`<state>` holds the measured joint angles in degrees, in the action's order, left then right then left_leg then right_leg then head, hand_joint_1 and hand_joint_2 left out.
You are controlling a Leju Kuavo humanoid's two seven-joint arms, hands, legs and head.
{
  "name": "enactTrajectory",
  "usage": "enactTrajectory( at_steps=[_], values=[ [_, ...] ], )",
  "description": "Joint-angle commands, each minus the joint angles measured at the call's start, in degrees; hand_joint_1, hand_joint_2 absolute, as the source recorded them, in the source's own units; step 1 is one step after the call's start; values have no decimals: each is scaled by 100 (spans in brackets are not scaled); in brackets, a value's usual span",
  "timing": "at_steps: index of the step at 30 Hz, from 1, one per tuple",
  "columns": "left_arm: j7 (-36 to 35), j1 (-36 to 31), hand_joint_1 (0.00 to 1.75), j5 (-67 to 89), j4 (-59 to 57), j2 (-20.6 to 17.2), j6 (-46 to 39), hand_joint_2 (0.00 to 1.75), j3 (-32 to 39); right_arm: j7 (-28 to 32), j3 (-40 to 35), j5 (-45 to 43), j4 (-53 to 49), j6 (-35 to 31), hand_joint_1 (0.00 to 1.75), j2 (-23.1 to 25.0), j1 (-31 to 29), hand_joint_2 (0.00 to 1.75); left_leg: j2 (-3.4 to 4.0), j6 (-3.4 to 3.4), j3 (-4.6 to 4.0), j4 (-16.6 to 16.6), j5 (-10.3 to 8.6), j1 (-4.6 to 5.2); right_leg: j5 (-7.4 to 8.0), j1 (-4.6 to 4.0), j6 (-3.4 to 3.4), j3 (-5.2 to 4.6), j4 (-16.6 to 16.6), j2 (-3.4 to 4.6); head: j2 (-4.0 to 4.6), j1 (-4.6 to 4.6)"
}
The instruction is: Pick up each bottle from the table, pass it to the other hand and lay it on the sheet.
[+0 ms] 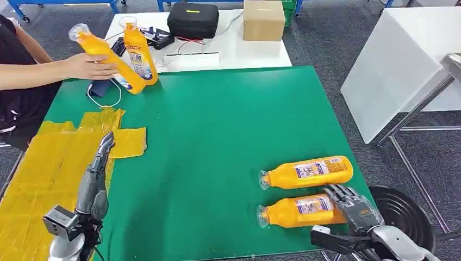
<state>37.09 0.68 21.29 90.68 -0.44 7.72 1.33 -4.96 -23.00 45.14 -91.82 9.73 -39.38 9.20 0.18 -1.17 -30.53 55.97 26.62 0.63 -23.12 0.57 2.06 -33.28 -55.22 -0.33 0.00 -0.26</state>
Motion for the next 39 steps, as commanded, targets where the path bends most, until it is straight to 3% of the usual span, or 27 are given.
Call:
enactTrajectory(
  at_steps=[1,6,14,20,21,23,24,27,32,34,39],
  values=[
    [-70,-452,0,-80,-446,17,15,0,-289,63,-1023,-27,1365,110,175,477,-362,175,-2,10,27,-8,1,-18,4,-18,-6,33,22,-1,0,-2],
    [-91,-471,0,-93,-467,6,-2,0,-330,35,-1118,-131,1369,64,175,429,-356,175,44,3,66,-8,21,-20,6,-22,-5,63,25,27,0,0],
    [-94,-465,0,-124,-472,4,-21,0,-345,-11,-1164,-282,1308,44,175,365,-365,175,61,10,121,-7,35,-29,2,-30,-5,108,31,46,0,-2],
    [-670,-258,0,-1590,-382,146,1132,0,-37,498,-542,-1038,959,-598,175,1131,-411,175,77,13,128,-12,35,-37,8,-38,-7,112,37,66,0,-2],
    [-922,-162,0,-2164,-347,213,1510,175,65,870,-288,-1459,645,-637,175,1443,-507,175,88,11,125,-10,37,-33,7,-33,-7,109,31,76,-2,-2],
    [-1467,-36,0,-3053,-379,248,1993,175,93,1352,28,-2115,116,-342,175,1939,-854,175,105,13,119,-9,40,-33,9,-32,-8,102,26,93,0,-2],
    [-1468,13,0,-3135,-381,232,2054,175,45,1140,42,-2180,-16,-136,175,2018,-1068,175,129,19,108,-9,38,-34,17,-32,-13,85,24,117,0,-4],
    [-1458,10,0,-3150,-390,228,2052,175,24,1068,85,-2189,-75,-91,175,1993,-1055,175,120,20,91,-4,37,-32,12,-24,-14,72,11,105,0,5],
    [-1469,-27,0,-3210,-404,233,2064,175,-10,1252,141,-2231,-75,-120,175,2022,-964,175,38,11,43,-3,0,-29,4,-28,-4,43,11,26,0,2],
    [-1676,0,0,-3695,-455,235,2259,175,-92,1535,152,-2551,-238,-75,175,2192,-1393,175,46,13,38,-4,5,-28,4,-26,-5,39,8,37,0,4],
    [-1950,-122,0,-4024,-617,296,2210,175,-504,1060,-231,-3094,3,234,175,2727,-2594,175,84,16,10,8,10,-22,12,-17,-7,8,-7,77,0,2]
  ],
)
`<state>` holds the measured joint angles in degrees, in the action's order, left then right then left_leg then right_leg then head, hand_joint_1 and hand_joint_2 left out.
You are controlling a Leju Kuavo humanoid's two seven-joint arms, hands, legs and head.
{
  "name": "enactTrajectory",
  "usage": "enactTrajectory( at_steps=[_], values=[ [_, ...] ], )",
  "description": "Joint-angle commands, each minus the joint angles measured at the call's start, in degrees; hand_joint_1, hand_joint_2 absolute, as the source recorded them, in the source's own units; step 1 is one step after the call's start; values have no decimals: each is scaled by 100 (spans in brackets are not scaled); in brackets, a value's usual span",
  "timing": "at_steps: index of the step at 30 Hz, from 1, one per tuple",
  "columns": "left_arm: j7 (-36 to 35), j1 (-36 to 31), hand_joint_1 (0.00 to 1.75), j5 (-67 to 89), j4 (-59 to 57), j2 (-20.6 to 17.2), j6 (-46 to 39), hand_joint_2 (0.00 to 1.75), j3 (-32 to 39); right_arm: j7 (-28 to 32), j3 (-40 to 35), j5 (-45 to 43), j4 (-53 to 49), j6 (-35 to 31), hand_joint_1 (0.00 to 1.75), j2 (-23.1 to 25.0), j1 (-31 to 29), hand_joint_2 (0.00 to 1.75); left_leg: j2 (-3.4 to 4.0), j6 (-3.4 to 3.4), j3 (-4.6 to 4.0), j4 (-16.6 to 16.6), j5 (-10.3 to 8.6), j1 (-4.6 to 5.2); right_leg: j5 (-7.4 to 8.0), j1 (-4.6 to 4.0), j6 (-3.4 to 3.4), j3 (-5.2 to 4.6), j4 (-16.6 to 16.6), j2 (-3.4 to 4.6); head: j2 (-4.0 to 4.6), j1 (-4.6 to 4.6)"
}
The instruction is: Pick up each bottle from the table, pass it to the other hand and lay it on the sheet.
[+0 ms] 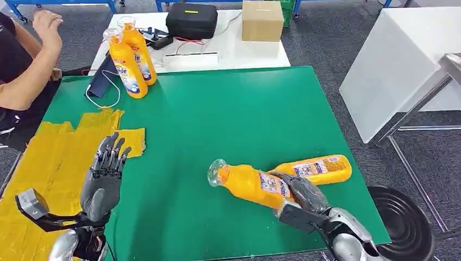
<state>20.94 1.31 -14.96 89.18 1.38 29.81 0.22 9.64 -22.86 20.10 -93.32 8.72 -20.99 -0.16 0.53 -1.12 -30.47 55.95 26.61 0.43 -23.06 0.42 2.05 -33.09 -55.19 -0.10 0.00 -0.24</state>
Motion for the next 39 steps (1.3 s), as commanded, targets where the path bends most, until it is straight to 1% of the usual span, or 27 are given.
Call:
enactTrajectory(
  at_steps=[1,4,6,8,10,13,17,19,23,25,27,30,32,34,36,39],
  values=[
    [-381,-219,0,-421,-510,146,-46,175,-453,-437,-325,-609,262,315,175,998,-1777,175,37,7,-6,3,4,1,9,2,-3,-15,-3,38,0,2],
    [-534,-348,0,-480,-633,185,-165,175,-685,-587,-588,-552,643,103,175,1385,-2104,175,30,9,11,0,0,1,7,-1,-5,-8,2,22,0,0],
    [-614,-444,0,-546,-704,184,-203,175,-823,-685,-752,-489,939,-80,175,1634,-2326,175,23,9,10,0,-2,-1,7,-2,-7,-7,3,20,0,2],
    [-676,-542,0,-626,-782,181,-211,175,-963,-725,-889,-556,1223,-183,175,1835,-2524,175,32,12,16,-1,2,-5,6,-7,-8,-2,4,29,0,2],
    [-729,-656,0,-691,-880,213,-206,175,-1109,-781,-1023,-548,1547,-306,175,2079,-2754,175,25,5,10,-1,-2,0,5,-2,-4,-8,0,19,0,0],
    [-752,-787,0,-702,-981,271,-201,175,-1300,-835,-1208,-536,1946,-342,175,2399,-2995,175,27,5,7,1,-1,-3,5,-4,-4,-9,-2,21,0,0],
    [-785,-976,0,-731,-1131,329,-232,175,-1453,-909,-1573,-446,2493,-337,175,2760,-3162,175,23,5,7,0,-2,-3,4,-4,-3,-10,-1,18,0,0],
    [-790,-1078,0,-750,-1207,369,-248,175,-1494,-930,-1807,-337,2769,-398,175,2944,-3157,175,21,8,7,2,0,-7,4,-8,-5,-7,-1,17,0,0],
    [-793,-1089,0,-755,-1217,364,-255,175,-1496,-912,-1832,-320,2820,-444,175,2940,-3164,175,11,7,4,1,-1,-6,1,-6,-4,-8,-1,7,0,0],
    [-794,-1097,0,-756,-1210,366,-264,175,-1498,-931,-1935,-298,2867,-347,175,2952,-3165,175,6,8,2,4,0,-7,-1,-8,-4,-8,-2,3,0,0],
    [-795,-1174,0,-761,-1268,408,-279,175,-1502,-936,-2203,-206,3171,-269,175,3157,-3081,175,7,4,-5,0,-4,-3,2,-5,-2,-16,0,3,0,0],
    [-816,-1255,0,-797,-1350,439,-325,175,-1475,-850,-2704,-53,3609,-289,175,3387,-2988,175,8,11,6,2,1,-10,-1,-10,-6,-4,1,7,0,-2],
    [-824,-1290,0,-835,-1387,446,-330,175,-1443,-818,-2955,-2,3792,-297,175,3468,-2929,175,12,10,4,-5,-2,-7,1,-9,-7,-11,4,7,0,-2],
    [-819,-1324,0,-858,-1418,471,-357,175,-1374,-772,-3246,42,3984,-296,175,3549,-2860,175,-1,11,4,-4,-3,-10,-1,-12,-7,-6,6,-7,0,-4],
    [-818,-1355,0,-879,-1462,496,-387,175,-1296,-733,-3478,75,4068,-299,175,3593,-2801,175,2,13,9,-5,0,-12,-3,-14,-8,-3,8,-1,0,0],
    [-815,-1372,0,-878,-1481,504,-413,175,-1237,-704,-3629,122,4046,-275,175,3612,-2737,175,-3,12,7,-3,1,-14,-6,-16,-7,-4,7,-8,-2,-2]
  ],
)
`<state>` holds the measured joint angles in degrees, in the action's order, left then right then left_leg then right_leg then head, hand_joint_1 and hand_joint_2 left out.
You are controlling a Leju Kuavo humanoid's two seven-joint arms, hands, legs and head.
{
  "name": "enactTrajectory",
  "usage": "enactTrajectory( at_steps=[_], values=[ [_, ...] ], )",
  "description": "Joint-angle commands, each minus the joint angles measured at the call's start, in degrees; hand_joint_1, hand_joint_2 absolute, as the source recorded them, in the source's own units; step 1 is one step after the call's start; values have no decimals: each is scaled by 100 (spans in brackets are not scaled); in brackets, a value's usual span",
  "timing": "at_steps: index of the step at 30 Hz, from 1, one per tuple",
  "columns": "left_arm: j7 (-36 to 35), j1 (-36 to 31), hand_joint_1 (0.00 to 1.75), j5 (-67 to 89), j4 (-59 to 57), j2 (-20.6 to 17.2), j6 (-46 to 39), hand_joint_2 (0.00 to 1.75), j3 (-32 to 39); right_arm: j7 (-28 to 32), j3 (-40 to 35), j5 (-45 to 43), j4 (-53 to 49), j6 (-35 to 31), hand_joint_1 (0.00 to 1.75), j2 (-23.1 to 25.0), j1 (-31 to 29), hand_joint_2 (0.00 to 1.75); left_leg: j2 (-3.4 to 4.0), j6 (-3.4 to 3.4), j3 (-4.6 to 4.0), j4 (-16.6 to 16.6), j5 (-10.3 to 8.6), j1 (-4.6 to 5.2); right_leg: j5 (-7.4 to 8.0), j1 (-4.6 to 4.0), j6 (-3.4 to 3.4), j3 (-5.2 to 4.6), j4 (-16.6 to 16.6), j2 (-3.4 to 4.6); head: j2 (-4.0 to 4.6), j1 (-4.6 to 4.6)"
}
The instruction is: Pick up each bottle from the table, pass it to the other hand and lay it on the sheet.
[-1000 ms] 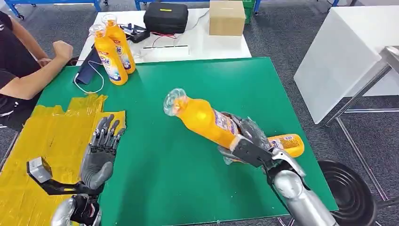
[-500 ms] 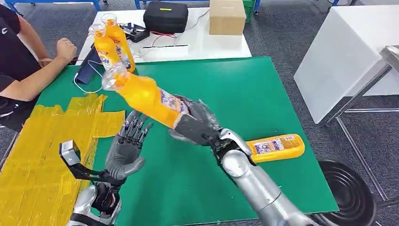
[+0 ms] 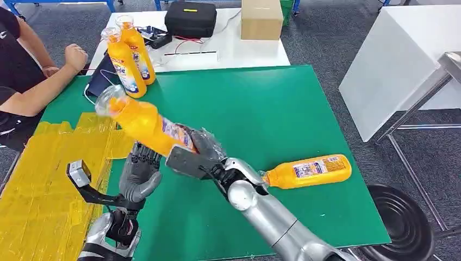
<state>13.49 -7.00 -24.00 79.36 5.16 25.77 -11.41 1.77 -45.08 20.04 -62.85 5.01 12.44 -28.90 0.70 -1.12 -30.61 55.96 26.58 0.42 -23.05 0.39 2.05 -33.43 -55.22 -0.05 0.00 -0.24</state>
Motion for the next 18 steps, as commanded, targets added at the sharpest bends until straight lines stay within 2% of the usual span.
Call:
enactTrajectory(
  at_steps=[1,11,12,18],
  values=[
    [-30,-543,0,77,-499,139,-51,175,-41,88,-1455,138,924,93,175,241,147,175,-25,10,13,-3,3,-11,-8,-11,-5,21,6,-22,0,4],
    [137,-562,3,373,-454,254,-266,175,245,56,-1731,179,721,90,175,151,188,175,-27,10,-4,0,0,-7,-6,-9,-4,8,8,-25,0,-9],
    [198,-532,175,396,-395,287,-258,175,291,53,-1742,179,716,78,175,136,194,175,-20,7,-8,-2,-2,-3,-4,-5,-3,1,6,-19,0,-5],
    [254,-469,175,412,-299,329,-229,175,357,57,-1700,180,685,51,175,75,192,175,-34,11,-1,3,2,-11,-9,-13,-6,12,7,-32,0,-5]
  ],
)
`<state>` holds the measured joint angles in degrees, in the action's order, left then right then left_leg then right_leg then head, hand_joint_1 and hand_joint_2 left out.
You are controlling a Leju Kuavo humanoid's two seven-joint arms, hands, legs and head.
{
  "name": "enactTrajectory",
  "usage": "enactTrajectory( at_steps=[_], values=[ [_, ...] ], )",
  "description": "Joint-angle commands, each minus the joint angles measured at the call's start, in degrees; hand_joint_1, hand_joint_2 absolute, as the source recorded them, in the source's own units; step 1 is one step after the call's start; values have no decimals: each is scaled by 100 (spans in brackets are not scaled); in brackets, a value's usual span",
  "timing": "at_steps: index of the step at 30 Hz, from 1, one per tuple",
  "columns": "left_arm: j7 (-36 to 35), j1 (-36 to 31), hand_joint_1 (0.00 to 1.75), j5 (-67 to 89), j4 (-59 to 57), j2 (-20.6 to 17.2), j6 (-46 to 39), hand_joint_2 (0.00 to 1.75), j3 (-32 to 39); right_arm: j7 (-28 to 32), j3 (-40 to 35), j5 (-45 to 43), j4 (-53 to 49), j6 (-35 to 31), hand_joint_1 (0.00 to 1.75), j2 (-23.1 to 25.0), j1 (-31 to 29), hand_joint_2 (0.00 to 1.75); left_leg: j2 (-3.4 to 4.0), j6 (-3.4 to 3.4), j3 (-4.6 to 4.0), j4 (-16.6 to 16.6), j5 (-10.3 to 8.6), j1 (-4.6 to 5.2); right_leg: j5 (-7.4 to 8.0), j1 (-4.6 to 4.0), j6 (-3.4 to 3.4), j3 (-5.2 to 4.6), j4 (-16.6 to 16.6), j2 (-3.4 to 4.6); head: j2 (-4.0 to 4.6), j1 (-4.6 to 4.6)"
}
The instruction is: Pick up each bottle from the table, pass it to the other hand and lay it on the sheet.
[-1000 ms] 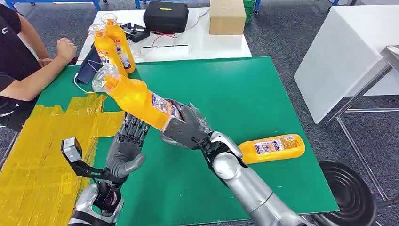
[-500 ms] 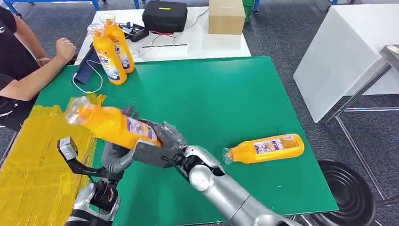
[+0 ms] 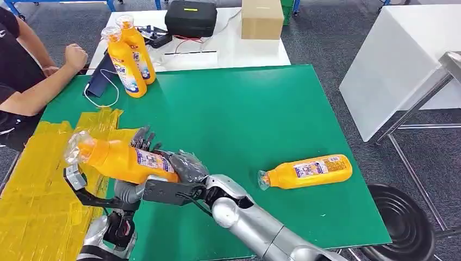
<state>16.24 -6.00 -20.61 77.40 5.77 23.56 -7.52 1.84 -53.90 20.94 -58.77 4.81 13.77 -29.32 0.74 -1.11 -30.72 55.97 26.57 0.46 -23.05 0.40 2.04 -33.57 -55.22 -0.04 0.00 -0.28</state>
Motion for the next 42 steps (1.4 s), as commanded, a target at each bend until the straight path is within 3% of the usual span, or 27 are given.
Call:
enactTrajectory(
  at_steps=[1,14,18,19,21,24,25,29,32,34,38,42],
  values=[
    [-21,-569,175,74,-102,268,-8,175,-32,51,-818,90,278,70,175,-58,234,175,-39,9,10,2,2,-14,-9,-13,-4,25,7,-34,0,0],
    [121,-552,175,230,33,273,-96,175,96,25,-495,152,226,-112,175,-203,290,175,-58,15,23,12,12,-26,-21,-23,-6,48,5,-48,0,0],
    [121,-552,175,230,33,273,-96,175,96,25,-495,152,226,-112,175,-203,290,175,-25,6,0,0,-1,-10,-3,-10,-3,10,7,-21,0,-2],
    [121,-552,175,230,33,273,-96,175,96,25,-495,152,226,-112,166,-203,290,175,-49,15,18,12,10,-25,-17,-23,-7,39,4,-39,0,0],
    [225,-516,175,461,129,259,-249,175,144,-37,-340,272,102,-343,3,-245,358,175,-52,16,21,11,11,-25,-19,-23,-7,42,4,-42,0,0],
    [489,-451,175,1336,450,107,-875,175,323,-173,112,412,-263,-636,0,-597,373,175,-38,8,4,4,2,-16,-8,-15,-3,18,7,-33,0,0],
    [578,-440,175,1694,543,37,-1113,175,395,-216,287,482,-405,-691,0,-722,385,0,-29,5,-4,3,-1,-12,-3,-12,-2,8,7,-26,-2,-2],
    [900,-408,175,4269,730,-319,-2792,175,779,-255,1234,719,-1119,-661,0,-1317,443,0,-35,7,-4,12,4,-16,-7,-15,-1,14,3,-27,0,-4],
    [569,-389,175,5958,333,-689,-3641,175,955,-199,1757,739,-1646,-447,0,-1736,504,0,-34,9,-1,10,2,-16,-5,-14,-3,18,3,-27,0,-4],
    [764,-373,175,5897,160,-741,-3705,175,1059,-177,1878,718,-1812,-307,0,-1841,554,0,-51,8,1,5,0,-8,-7,-5,-2,20,1,-35,0,-4],
    [221,-90,175,8035,-314,-1142,-4889,175,972,-105,2117,603,-2355,-189,0,-2297,769,0,-37,6,8,-5,2,-4,-5,-1,-2,21,6,-25,0,-2],
    [240,9,175,8084,-400,-1201,-5015,175,1004,-80,2189,528,-2471,-126,0,-2437,821,0,-36,8,20,-5,9,-6,-11,-3,-2,33,7,-22,0,2]
  ],
)
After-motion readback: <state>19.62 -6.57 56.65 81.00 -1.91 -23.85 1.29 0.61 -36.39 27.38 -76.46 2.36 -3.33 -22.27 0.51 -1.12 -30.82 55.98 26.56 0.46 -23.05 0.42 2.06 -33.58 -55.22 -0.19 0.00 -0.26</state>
